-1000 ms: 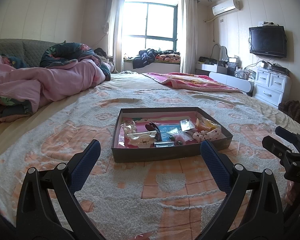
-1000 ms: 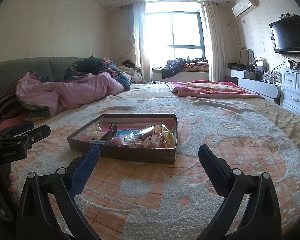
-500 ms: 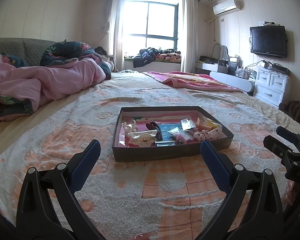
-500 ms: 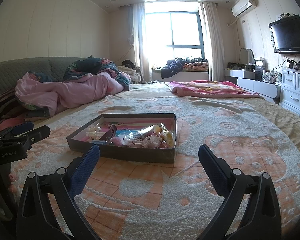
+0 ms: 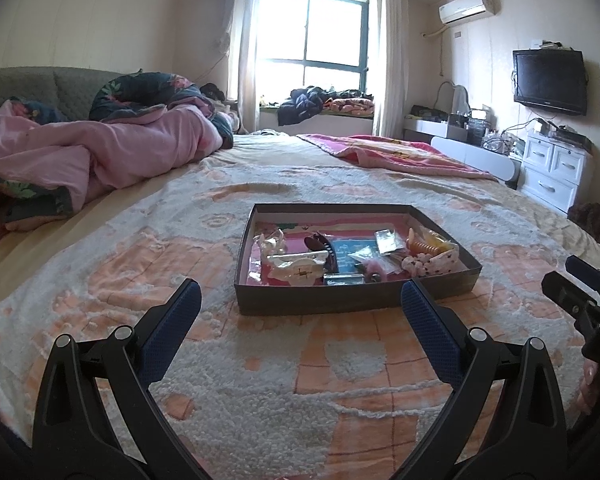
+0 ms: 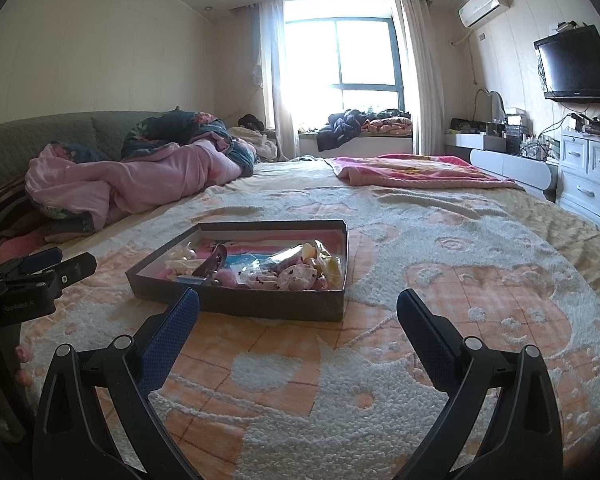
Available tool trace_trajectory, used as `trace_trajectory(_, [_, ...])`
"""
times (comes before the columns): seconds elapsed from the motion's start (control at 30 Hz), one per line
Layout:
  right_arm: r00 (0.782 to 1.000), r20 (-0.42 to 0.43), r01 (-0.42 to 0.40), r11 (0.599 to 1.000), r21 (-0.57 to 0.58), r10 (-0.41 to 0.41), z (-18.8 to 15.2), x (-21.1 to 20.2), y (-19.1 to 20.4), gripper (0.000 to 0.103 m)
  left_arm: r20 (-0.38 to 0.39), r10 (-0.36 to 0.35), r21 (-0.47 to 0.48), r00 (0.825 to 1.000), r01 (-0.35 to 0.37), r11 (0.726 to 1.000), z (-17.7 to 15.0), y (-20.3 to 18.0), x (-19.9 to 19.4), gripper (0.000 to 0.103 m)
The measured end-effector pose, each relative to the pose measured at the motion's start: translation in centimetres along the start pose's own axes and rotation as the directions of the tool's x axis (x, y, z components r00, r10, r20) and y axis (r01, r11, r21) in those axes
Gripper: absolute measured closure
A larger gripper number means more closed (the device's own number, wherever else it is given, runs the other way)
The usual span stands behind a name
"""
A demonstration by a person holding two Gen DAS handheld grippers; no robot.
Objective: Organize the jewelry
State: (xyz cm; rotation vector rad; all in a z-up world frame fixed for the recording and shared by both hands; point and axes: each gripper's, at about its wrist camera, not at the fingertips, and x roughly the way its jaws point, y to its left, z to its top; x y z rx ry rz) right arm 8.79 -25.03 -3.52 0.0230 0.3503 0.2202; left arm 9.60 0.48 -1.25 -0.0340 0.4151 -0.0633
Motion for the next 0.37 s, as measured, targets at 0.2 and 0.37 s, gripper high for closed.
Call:
trace_trajectory(0.2, [0.999,-0.033,0.019,0.999,0.038,-0.018,0.2,0.7,-1.2,0.007,-0.019,0.042,-0.038,0.999,-0.043,0.998,0.2,1.3,0.6,0.011])
trace_trajectory(0.37, [0.965,-0.171,0.224,0.964,0.146,-0.198,2.6,5.1,-7.9,0.007,-0.122,0.195,-0.113,0.973,-0.209,0.971,1.2,6.4,4.1,0.011])
